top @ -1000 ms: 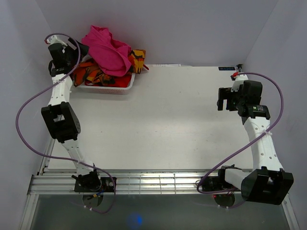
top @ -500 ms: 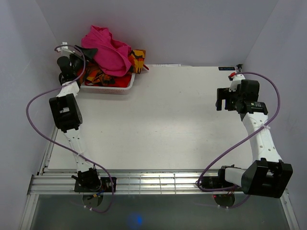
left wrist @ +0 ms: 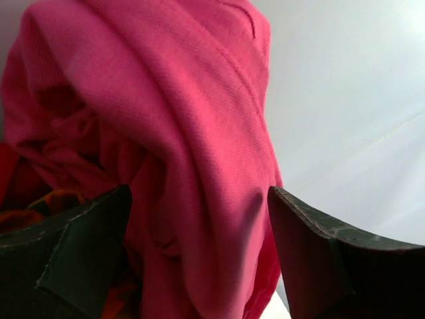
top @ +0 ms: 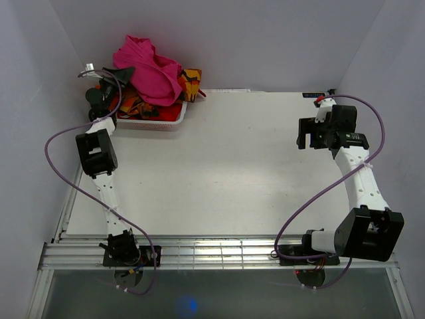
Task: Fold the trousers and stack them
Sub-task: Grab the trousers from the pile, then move the trousers to the center of the board
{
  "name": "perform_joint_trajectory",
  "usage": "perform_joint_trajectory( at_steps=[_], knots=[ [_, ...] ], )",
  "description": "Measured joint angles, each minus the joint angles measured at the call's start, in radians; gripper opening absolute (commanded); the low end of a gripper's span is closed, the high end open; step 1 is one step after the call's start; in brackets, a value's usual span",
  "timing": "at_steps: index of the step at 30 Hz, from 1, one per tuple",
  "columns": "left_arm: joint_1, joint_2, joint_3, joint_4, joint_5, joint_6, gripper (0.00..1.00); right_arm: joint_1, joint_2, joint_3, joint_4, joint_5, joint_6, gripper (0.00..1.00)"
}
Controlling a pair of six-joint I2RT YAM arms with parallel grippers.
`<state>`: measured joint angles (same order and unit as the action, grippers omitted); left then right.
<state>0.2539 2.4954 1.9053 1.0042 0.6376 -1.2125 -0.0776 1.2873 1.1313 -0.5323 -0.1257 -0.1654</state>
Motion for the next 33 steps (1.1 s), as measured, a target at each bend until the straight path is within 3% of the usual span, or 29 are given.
perform_joint_trajectory(
  at_steps=[4, 8, 9, 10, 22, 33],
  knots=[
    [-0.013, 0.014, 0.085, -0.038, -0.019, 0.018, 0.65, 0.0, 0.01, 0.019, -0.001, -0.008, 0.0, 0.9],
    [-0.036, 0.014, 0.168, -0.075, -0.029, 0.05, 0.24, 0.0, 0.012, 0.026, -0.012, -0.02, 0.0, 0.9],
    [-0.043, 0.014, 0.187, -0.092, -0.029, 0.061, 0.06, 0.0, 0.012, 0.027, -0.014, -0.024, -0.001, 0.9],
    [-0.05, 0.014, 0.201, -0.105, -0.028, 0.071, 0.02, 0.0, 0.012, 0.03, -0.016, -0.029, -0.001, 0.9],
    [-0.129, -0.108, 0.231, -0.269, 0.024, 0.14, 0.0, 0.0, -0.072, 0.032, -0.019, -0.042, -0.004, 0.9],
    [-0.328, -0.613, 0.052, -0.388, 0.133, 0.221, 0.0, -0.001, -0.175, 0.032, -0.018, -0.059, -0.008, 0.9]
  ],
)
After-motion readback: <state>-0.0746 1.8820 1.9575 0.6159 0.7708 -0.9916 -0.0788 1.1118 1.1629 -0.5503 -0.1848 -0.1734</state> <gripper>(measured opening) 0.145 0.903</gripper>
